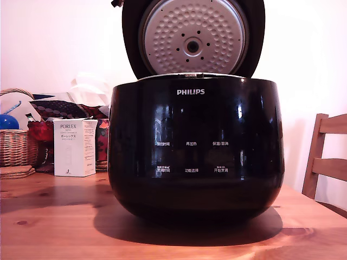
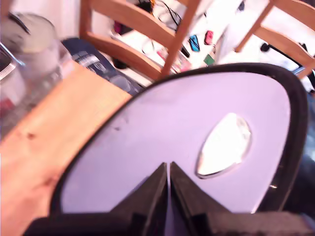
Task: Close the rice cooker by pressing the lid down with medium force
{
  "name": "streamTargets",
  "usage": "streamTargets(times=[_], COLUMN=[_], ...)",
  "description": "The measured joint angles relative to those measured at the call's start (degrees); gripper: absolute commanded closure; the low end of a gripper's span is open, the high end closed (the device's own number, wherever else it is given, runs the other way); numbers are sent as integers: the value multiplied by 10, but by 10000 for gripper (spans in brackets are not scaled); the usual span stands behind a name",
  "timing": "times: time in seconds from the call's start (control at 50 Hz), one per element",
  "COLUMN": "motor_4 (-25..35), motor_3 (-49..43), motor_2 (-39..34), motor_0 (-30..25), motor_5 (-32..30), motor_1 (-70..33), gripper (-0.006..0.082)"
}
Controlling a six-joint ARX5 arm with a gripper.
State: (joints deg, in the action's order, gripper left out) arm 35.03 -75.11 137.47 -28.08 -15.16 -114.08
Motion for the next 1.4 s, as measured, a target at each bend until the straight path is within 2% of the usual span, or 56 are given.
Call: streamTargets(times=[0.24,0.54,1.22,1.4], motor_4=[5,-15,-33,-40], motor_3=[-12,0,7,44], motor_2=[0,0,0,-19], motor_0=[-12,-15,-26,-27], motor_5=[5,9,30,30], motor_1=[-6,-62,-63,-63], gripper=[788,788,788,788])
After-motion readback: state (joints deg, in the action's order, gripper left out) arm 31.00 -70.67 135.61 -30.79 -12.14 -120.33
